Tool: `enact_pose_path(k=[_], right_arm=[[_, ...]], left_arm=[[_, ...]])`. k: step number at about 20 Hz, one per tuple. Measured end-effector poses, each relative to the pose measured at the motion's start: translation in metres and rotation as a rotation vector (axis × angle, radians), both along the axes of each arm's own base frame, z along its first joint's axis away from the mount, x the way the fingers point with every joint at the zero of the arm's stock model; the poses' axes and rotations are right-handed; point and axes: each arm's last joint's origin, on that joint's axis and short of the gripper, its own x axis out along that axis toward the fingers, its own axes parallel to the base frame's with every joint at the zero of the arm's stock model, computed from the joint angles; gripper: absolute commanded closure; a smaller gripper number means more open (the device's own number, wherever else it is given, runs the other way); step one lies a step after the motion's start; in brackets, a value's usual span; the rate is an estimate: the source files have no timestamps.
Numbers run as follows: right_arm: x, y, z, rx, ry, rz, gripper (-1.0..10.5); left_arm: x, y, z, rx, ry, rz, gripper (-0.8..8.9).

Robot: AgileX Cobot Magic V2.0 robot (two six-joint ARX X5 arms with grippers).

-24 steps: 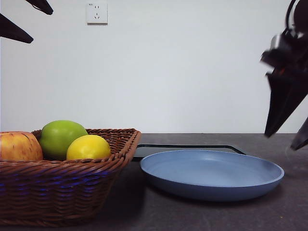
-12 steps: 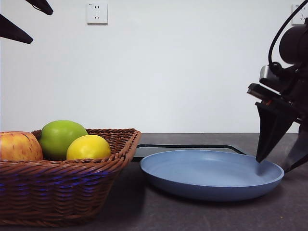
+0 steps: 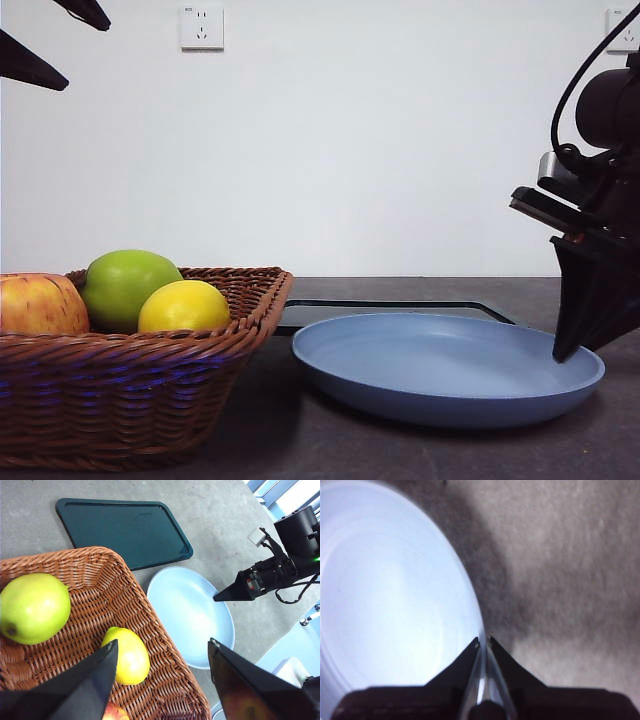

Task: Take the lemon from the basket,put the lemon in the plate,hand out the plate

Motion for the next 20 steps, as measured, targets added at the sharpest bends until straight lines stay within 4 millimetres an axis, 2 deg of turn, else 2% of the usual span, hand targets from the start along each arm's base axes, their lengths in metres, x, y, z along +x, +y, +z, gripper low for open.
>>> enact_pose_path(k=[2,5,8,12,18,20], right_arm=[[-0.003,-0.002,0.004,-0.003,0.007,-0.006,9.4],[-0.012,-0.008,0.022,0.001,-0.028,-0.023,9.4],[-0.021,-0.015,0.04,0.008,-0.071,-0.047,9.4],[-0.034,-0.022,0.057,0.013,-0.107,-0.069,9.4],[-0.046,-0.023,0.066,0.013,-0.103,-0.069,9.4],[-0.047,-0.024,0.068,0.013,-0.104,-0.069,9.4]], left_arm=[[0.001,0.001,-0.001,0.033,-0.003,0.04,5.0],[-0.002,-0.002,-0.004,0.076,0.02,0.059,4.98],[-0.006,-0.01,-0.006,0.121,0.038,0.042,4.6],[-0.009,-0.027,-0.008,0.157,0.034,-0.002,4.59],[0.016,-0.056,-0.04,0.254,0.215,-0.029,4.6],[0.03,-0.067,-0.043,0.295,0.243,-0.02,4.6]])
